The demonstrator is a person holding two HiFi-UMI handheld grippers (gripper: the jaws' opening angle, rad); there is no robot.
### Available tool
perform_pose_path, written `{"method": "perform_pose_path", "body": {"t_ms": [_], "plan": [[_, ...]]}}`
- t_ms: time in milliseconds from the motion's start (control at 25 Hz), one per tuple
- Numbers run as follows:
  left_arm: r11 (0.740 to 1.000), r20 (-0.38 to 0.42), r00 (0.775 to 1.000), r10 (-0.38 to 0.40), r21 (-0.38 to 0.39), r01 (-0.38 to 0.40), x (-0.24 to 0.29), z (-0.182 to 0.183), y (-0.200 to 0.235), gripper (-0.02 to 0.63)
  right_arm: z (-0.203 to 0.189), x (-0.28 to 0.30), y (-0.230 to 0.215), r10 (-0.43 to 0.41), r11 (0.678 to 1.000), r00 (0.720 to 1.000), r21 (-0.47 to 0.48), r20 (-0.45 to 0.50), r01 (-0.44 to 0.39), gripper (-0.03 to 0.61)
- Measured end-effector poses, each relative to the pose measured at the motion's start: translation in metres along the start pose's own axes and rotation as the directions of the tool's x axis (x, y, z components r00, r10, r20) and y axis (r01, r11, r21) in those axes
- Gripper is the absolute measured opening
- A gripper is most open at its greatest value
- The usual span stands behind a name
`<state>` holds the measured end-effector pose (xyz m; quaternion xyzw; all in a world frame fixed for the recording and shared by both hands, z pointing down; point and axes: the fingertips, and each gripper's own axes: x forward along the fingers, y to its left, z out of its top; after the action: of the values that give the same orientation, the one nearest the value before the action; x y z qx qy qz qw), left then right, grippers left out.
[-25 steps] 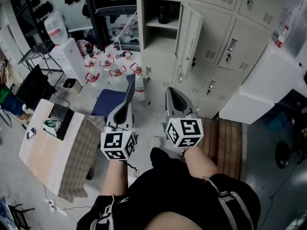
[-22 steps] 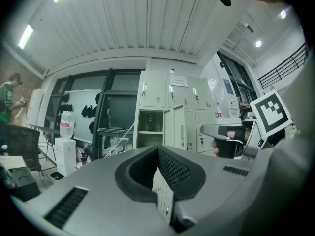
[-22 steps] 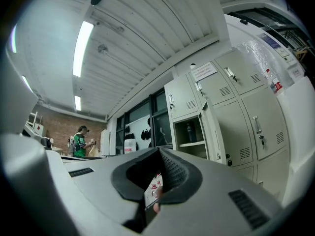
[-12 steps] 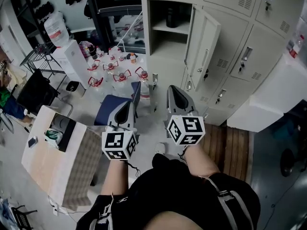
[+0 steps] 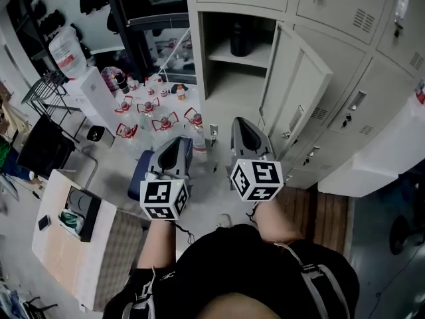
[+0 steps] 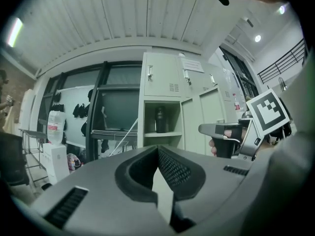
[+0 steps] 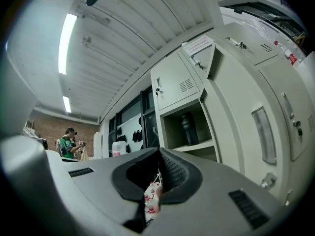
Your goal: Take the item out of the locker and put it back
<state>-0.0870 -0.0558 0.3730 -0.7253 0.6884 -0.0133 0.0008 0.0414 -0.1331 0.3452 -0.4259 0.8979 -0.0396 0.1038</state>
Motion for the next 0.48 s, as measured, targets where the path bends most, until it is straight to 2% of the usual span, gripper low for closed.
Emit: {"method": "perform_pose_path", "body": {"t_ms": [280,480], "plan": [[0.999,0.005,1.000,-0.030,0.023,0.030,0.105,0.017,0.023,0.012,0.000,0.091,-0.050,-0.032,0.999,0.999,0.015,0.009,0.032,0.014],[0.999,-0.010,0.999,-0.047,0.016,0.047,0.159,0.015,0.031,0.012,-0.004,0.133,-0.073,-0.040,0.999,0.999,0.000,0.003,0.040,0.014]]}}
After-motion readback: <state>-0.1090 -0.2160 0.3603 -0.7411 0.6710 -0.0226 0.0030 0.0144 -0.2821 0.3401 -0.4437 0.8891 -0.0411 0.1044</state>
